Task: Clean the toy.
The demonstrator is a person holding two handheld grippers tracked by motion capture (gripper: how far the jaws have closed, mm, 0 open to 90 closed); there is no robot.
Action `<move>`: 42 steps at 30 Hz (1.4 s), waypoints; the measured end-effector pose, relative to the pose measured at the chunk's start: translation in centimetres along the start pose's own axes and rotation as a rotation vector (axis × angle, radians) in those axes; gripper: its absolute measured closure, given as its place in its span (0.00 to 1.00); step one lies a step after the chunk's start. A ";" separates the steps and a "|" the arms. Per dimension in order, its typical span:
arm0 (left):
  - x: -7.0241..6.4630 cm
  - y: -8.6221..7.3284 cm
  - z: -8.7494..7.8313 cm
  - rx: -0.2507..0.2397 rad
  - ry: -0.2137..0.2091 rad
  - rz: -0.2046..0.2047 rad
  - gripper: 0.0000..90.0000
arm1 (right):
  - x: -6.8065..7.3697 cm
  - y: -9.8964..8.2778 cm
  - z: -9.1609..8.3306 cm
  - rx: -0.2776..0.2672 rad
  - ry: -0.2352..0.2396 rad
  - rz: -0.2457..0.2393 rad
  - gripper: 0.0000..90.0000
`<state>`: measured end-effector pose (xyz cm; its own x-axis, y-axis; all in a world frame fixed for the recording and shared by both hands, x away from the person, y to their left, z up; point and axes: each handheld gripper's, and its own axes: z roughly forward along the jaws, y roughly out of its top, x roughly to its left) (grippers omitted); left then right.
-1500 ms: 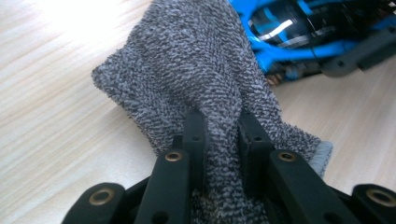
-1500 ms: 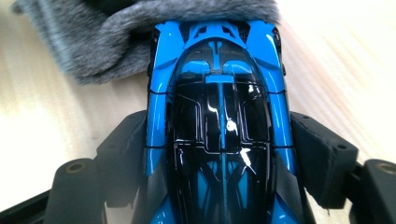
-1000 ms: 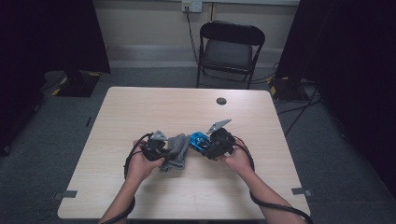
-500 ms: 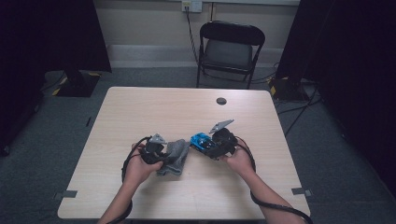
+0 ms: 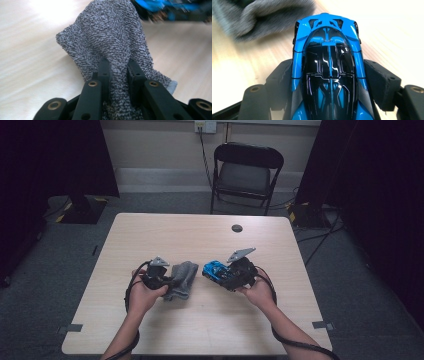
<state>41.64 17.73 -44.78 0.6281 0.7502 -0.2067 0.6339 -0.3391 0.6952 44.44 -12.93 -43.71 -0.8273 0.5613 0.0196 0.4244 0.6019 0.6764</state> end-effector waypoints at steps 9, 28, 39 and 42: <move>0.2 2.4 0.0 -0.017 0.012 -0.003 0.85 | 1.5 0.0 0.1 -0.002 0.029 -0.035 0.31; -1.1 2.3 1.7 0.039 -0.057 0.055 0.85 | 2.0 0.2 0.4 0.003 0.033 -0.067 0.31; -1.4 2.3 1.6 0.043 -0.091 0.076 0.85 | 1.7 0.6 0.4 -0.007 0.011 -0.055 0.31; -1.5 2.3 1.5 0.047 -0.097 0.079 0.85 | 1.2 0.5 0.4 -0.006 0.006 -0.041 0.31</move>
<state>42.82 14.99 -43.95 0.7159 0.6627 -0.2200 0.5999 -0.4226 0.6793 43.81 -11.73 -43.60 -0.8460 0.5331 -0.0037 0.3881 0.6206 0.6813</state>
